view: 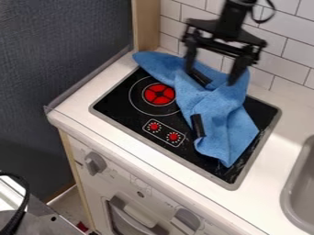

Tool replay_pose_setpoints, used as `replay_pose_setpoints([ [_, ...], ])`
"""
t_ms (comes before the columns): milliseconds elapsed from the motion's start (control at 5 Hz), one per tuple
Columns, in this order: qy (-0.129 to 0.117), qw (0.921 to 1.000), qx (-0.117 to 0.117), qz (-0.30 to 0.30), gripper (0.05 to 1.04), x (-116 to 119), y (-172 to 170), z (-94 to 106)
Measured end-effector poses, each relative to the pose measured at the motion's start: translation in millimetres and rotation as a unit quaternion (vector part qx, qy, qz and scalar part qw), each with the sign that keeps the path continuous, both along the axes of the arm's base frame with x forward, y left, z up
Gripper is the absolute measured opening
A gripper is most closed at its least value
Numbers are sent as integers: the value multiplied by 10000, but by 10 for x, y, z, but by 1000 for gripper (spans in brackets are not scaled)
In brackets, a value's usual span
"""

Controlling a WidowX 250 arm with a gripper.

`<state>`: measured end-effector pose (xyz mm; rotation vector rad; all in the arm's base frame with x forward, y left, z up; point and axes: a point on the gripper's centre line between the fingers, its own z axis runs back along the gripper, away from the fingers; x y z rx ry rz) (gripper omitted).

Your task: Fold the cloth from bottom left to top left.

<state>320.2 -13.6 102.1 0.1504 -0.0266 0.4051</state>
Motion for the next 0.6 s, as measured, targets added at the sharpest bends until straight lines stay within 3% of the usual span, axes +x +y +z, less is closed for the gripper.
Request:
replay_pose_setpoints([
  [400,24,9980,-346,528,1000,-428,472,-83],
  [600,127,9975,-661,207,1000,-519,494,-109],
])
